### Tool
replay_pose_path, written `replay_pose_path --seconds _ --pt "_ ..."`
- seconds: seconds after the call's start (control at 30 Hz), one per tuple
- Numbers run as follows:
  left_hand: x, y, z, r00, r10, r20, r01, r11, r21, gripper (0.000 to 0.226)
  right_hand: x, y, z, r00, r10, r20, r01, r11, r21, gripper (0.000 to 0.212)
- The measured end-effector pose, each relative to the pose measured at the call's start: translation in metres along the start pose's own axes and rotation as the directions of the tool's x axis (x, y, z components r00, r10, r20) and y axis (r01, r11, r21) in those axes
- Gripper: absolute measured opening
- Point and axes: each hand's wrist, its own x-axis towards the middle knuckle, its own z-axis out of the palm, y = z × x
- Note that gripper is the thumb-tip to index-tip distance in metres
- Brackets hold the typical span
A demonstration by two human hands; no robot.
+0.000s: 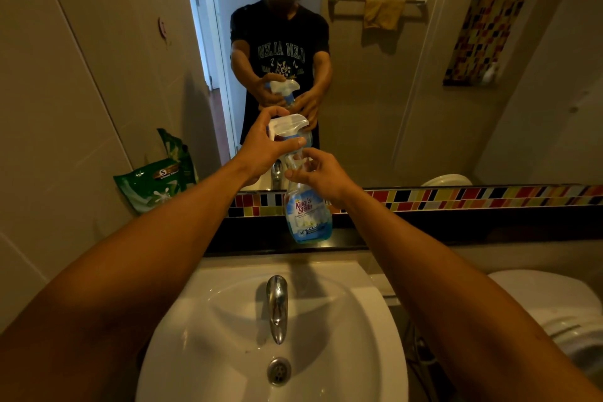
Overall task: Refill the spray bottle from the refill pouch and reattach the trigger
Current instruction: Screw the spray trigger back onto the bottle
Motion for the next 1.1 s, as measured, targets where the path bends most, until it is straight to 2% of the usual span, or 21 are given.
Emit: replay_pose_path --seconds 0.1,0.27,0.5,0.7,0.97,1.1 --pt "0.0004 -0.0011 -0.0008 1.0 0.019 -0.023 -0.019 1.0 0.021 0.058 0.0007 -0.0004 0.0004 1.0 0.0 -0.006 0.0 1.0 0.009 0.056" --pt "0.0017 -0.0018 -0.007 0.998 -0.061 0.027 0.062 0.998 -0.03 0.055 0.0014 0.0019 -0.0017 1.0 0.003 -0.008 -0.003 0.999 0.038 0.053" --pt "-0.0005 -0.004 -0.0035 0.998 0.027 -0.059 -0.027 1.0 0.015 0.052 0.0 0.0007 0.0018 1.0 -0.024 0.013 0.024 0.999 0.027 0.055" --pt "-0.0011 -0.006 -0.0077 1.0 -0.027 -0.015 0.027 1.0 0.01 0.049 0.0019 0.0044 0.0004 1.0 -0.017 0.008 0.017 1.0 0.02 0.055" --pt "-0.0022 -0.0005 -0.0017 0.997 0.042 -0.067 -0.04 0.999 0.036 0.056 0.0048 0.0023 0.0025 0.999 -0.042 0.005 0.042 0.999 0.021 0.061" --pt "-0.0021 -0.0019 -0.0063 1.0 -0.015 -0.021 0.015 1.0 0.001 0.057 0.0051 0.0043 -0.0003 1.0 -0.019 -0.001 0.019 1.0 0.015 0.056"
